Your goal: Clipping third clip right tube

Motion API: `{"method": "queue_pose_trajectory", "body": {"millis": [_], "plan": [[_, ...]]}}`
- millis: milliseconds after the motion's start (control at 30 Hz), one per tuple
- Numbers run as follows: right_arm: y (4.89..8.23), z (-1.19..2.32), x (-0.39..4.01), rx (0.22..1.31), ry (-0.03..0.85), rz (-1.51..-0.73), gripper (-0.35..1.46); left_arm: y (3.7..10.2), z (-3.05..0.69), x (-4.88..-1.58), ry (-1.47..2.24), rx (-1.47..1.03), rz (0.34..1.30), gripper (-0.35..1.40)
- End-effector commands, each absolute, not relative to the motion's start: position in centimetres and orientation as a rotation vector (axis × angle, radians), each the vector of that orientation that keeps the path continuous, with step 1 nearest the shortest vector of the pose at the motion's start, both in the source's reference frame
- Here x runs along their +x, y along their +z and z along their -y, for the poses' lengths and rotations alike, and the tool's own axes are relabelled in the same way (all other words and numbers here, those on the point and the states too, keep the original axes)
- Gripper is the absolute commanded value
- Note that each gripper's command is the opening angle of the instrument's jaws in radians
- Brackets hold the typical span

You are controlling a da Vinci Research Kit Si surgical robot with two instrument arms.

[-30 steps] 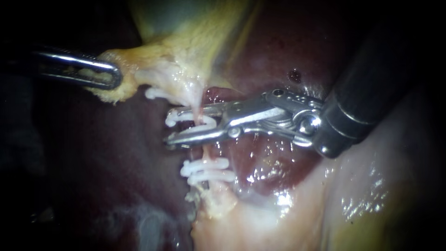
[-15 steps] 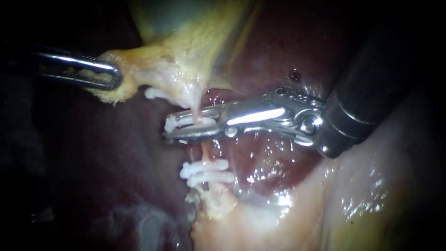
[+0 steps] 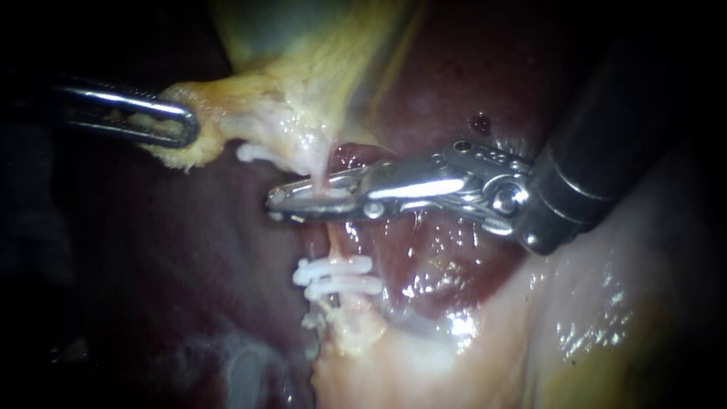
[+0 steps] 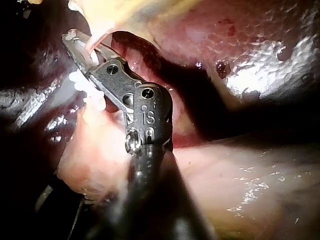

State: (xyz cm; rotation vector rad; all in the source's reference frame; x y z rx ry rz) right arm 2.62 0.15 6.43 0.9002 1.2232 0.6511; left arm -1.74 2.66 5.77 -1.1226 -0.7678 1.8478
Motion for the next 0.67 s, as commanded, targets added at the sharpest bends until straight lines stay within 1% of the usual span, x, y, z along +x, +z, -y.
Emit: {"method": "queue_pose_trajectory", "body": {"millis": [33, 667], "plan": [[6.44, -0.13, 2.62, 0.900, 0.648, -1.215, -0.35, 5.77, -2.66, -1.74, 1.848, -1.123, 0.768, -0.35], [6.51, -0.10, 2.61, 0.921, 0.646, -1.203, -0.35, 5.78, -2.64, -1.75, 1.849, -1.123, 0.769, -0.35]]}}
